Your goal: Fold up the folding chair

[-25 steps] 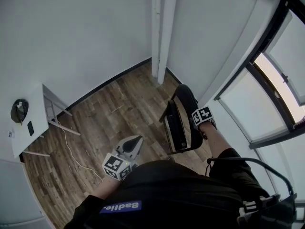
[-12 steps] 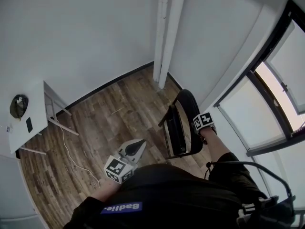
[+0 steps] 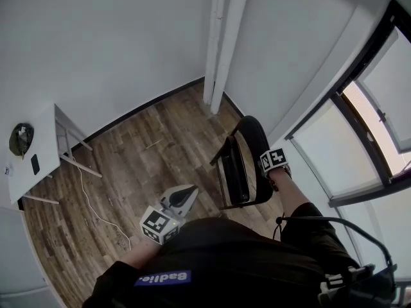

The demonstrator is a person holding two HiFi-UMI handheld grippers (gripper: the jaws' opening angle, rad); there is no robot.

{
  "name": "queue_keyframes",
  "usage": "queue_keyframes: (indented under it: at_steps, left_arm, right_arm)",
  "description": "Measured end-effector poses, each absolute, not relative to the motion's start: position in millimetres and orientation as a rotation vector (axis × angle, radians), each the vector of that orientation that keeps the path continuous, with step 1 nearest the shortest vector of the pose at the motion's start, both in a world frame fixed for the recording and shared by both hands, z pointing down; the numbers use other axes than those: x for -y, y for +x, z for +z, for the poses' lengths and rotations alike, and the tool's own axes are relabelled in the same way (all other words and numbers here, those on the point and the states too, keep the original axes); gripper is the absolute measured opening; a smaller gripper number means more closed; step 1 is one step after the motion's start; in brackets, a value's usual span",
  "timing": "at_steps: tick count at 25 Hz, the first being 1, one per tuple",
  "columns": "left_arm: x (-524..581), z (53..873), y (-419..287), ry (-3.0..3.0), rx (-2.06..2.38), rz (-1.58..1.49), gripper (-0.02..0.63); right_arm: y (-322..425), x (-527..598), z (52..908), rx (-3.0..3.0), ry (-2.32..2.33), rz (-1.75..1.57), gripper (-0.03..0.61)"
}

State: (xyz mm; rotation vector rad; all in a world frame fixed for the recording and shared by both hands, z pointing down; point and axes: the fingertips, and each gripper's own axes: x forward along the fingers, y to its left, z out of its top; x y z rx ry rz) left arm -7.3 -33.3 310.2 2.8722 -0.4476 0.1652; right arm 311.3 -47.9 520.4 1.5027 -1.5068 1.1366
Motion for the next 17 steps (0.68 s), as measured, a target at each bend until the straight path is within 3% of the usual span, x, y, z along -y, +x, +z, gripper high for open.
queue_keyframes:
  at_steps: [17]
  left_arm:
    - [33,318,-3,2.854,0.455,0.168,0.005]
  right_arm:
    - [301,51,521,1.501,1.496,1.124,0.066]
